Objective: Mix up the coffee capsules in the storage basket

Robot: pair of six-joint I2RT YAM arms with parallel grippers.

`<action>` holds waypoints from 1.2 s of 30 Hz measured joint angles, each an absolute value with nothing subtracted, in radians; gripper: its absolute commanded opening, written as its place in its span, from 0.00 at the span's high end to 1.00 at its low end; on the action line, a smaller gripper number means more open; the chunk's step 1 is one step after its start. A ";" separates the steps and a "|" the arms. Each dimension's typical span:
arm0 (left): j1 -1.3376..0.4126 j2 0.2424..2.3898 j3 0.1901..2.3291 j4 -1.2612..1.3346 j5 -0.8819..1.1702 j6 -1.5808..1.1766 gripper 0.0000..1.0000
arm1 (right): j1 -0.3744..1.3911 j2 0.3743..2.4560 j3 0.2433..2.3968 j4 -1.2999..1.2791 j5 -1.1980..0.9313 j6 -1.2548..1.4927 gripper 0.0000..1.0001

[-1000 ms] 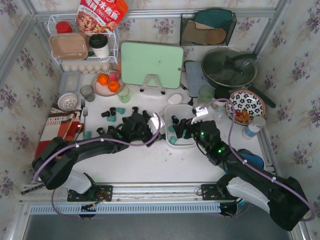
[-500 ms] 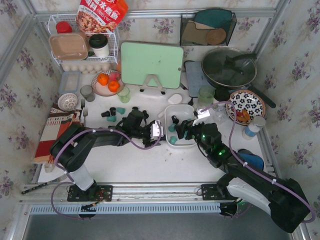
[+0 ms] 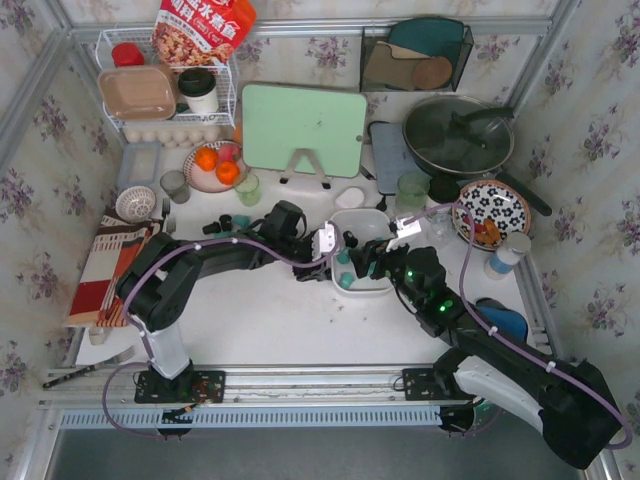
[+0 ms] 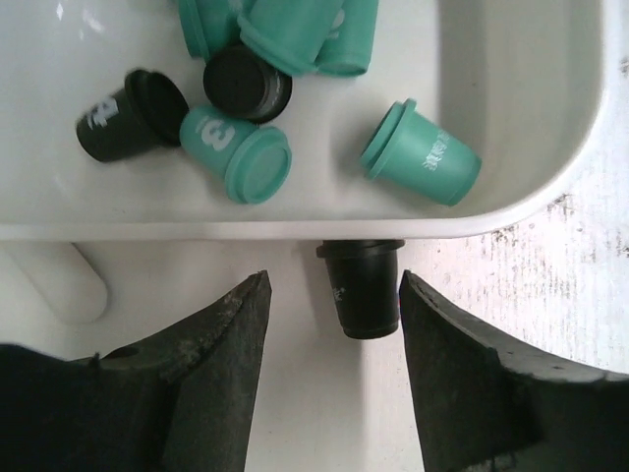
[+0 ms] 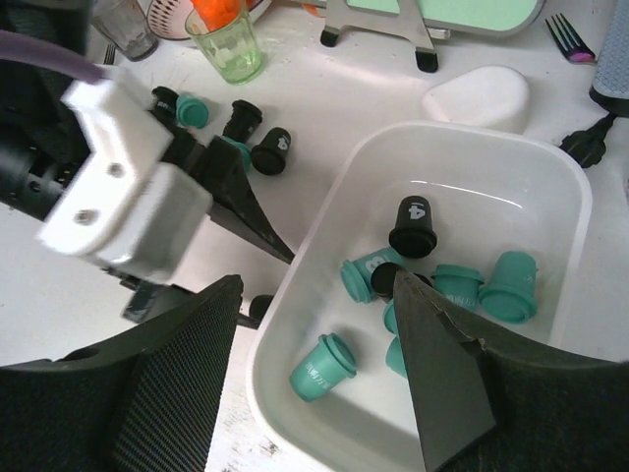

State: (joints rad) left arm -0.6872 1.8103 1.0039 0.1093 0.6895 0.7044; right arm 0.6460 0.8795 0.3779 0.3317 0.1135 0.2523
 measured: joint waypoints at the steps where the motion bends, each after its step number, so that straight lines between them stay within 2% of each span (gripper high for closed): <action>1: -0.689 1.819 1.018 0.083 0.679 0.695 0.43 | 0.646 0.876 0.378 0.332 0.109 0.252 0.30; 8: -0.748 1.892 1.093 -0.005 0.572 0.598 0.44 | 0.642 0.863 0.377 0.323 0.116 0.239 0.30; 11: -0.762 1.919 1.109 -0.003 0.541 0.567 0.57 | 0.641 0.857 0.374 0.305 0.143 0.229 0.30; 19: -0.773 1.858 1.035 0.034 0.432 0.528 0.67 | 0.645 0.840 0.368 0.302 0.129 0.236 0.30; 25: -0.776 1.697 0.887 0.095 0.386 0.518 0.67 | 0.646 0.838 0.369 0.310 0.109 0.238 0.30; 30: -0.790 1.495 0.715 0.274 0.418 0.519 0.64 | 0.646 0.839 0.399 0.300 0.085 0.255 0.29; 36: -0.824 1.372 0.678 0.425 0.487 0.570 0.64 | 0.646 0.897 0.466 0.301 -0.086 0.298 0.28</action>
State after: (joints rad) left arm -0.8242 1.3716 0.6777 0.4252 0.4870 0.5705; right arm 0.6460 0.8970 0.4660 0.3008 -0.0860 0.2981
